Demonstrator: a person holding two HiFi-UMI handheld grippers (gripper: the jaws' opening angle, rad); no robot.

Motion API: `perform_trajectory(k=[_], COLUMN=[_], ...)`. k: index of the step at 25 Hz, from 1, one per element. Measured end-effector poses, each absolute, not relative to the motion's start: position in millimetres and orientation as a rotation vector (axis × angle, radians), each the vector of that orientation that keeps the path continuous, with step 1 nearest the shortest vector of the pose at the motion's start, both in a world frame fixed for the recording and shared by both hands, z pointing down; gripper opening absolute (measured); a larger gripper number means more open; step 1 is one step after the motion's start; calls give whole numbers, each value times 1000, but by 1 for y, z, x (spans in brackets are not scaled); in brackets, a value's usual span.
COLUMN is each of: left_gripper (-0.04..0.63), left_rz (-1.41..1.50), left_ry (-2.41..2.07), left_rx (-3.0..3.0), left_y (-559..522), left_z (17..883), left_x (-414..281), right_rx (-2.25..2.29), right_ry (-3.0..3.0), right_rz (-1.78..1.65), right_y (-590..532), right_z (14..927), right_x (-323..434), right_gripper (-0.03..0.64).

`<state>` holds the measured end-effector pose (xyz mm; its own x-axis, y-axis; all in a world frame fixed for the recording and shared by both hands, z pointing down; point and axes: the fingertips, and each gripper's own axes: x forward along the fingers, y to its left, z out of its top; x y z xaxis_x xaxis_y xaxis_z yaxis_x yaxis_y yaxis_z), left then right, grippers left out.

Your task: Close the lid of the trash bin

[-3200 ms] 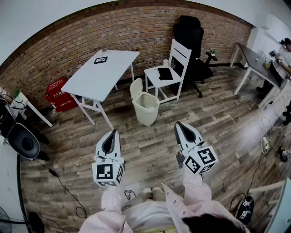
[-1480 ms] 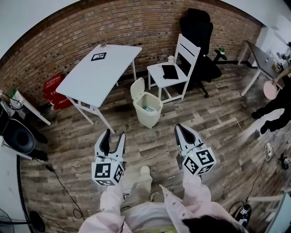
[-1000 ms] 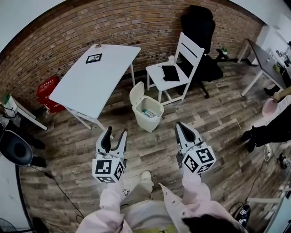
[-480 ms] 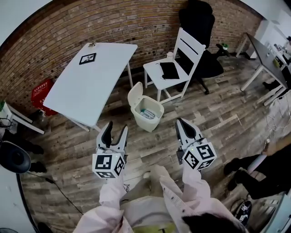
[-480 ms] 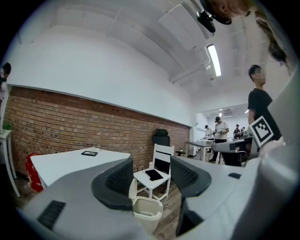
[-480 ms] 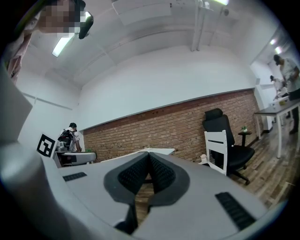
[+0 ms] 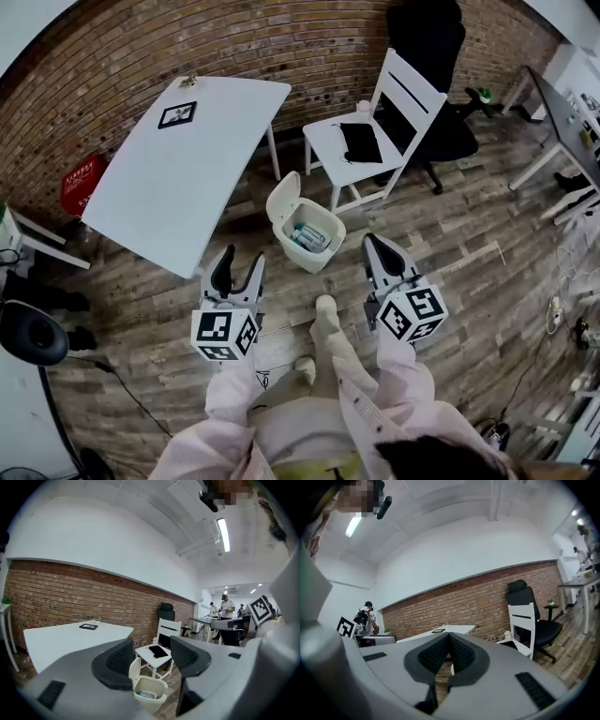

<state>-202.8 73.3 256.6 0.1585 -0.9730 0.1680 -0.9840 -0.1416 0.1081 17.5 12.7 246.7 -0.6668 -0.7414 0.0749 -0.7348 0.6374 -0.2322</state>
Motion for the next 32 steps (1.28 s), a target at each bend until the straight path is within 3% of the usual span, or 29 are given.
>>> perform_trajectory(k=[17,32], left_gripper=[238,238], left_rz=[120,232], left_ry=[-1945,-1904], left_rx=[2049,2014], left_y=[-70,-130], left_z=[291,325], left_x=[-214,-222], right_rx=[-1081,-1058], right_ry=[2941,2988], right_rz=[-539,-631], right_y=[-155,-214], right_z=[278,315], right_x=[-7,-21], right_gripper=[3,3])
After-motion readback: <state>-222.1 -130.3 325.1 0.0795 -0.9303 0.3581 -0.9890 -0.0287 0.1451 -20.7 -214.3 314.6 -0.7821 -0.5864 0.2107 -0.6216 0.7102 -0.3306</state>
